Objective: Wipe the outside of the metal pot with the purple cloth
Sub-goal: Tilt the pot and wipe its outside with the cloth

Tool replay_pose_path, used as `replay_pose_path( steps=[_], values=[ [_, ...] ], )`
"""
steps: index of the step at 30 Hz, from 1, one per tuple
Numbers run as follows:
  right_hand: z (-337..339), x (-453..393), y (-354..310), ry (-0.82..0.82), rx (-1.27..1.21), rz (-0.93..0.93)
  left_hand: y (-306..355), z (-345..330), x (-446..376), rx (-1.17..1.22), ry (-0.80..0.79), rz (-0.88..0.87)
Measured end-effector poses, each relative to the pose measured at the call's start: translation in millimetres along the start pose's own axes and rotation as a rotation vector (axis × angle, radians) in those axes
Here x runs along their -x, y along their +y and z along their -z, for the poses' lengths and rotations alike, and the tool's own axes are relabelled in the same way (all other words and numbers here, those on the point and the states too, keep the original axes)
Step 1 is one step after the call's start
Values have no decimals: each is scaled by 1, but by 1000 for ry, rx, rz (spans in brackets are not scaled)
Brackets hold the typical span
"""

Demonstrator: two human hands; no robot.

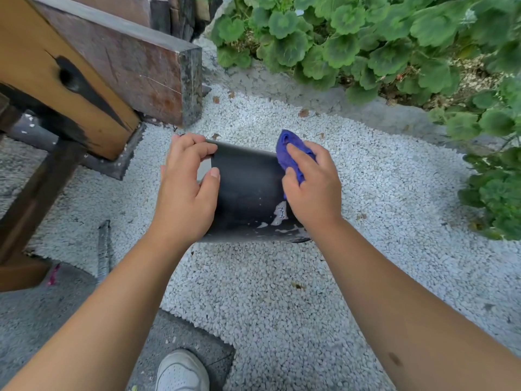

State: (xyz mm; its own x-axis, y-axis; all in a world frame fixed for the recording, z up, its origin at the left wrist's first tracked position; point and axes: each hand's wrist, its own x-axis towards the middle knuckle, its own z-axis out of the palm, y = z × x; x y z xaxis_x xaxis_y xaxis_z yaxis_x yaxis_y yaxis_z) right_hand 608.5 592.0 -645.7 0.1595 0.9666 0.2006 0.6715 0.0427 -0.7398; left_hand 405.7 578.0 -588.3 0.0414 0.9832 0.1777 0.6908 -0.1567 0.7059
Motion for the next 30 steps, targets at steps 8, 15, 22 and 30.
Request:
replay_pose_path(
  steps=[8,15,22,30],
  values=[
    [3,1,16,21,-20,-68,-3,2,14,-47,117,-85],
    [7,-2,28,21,-55,-84,0,5,18,-103,-70,-98],
    [1,-3,-32,111,-258,-56,-13,-2,12,-36,-14,-25],
    [-31,27,-80,109,-104,389,-25,0,14,108,-16,-97]
  ],
)
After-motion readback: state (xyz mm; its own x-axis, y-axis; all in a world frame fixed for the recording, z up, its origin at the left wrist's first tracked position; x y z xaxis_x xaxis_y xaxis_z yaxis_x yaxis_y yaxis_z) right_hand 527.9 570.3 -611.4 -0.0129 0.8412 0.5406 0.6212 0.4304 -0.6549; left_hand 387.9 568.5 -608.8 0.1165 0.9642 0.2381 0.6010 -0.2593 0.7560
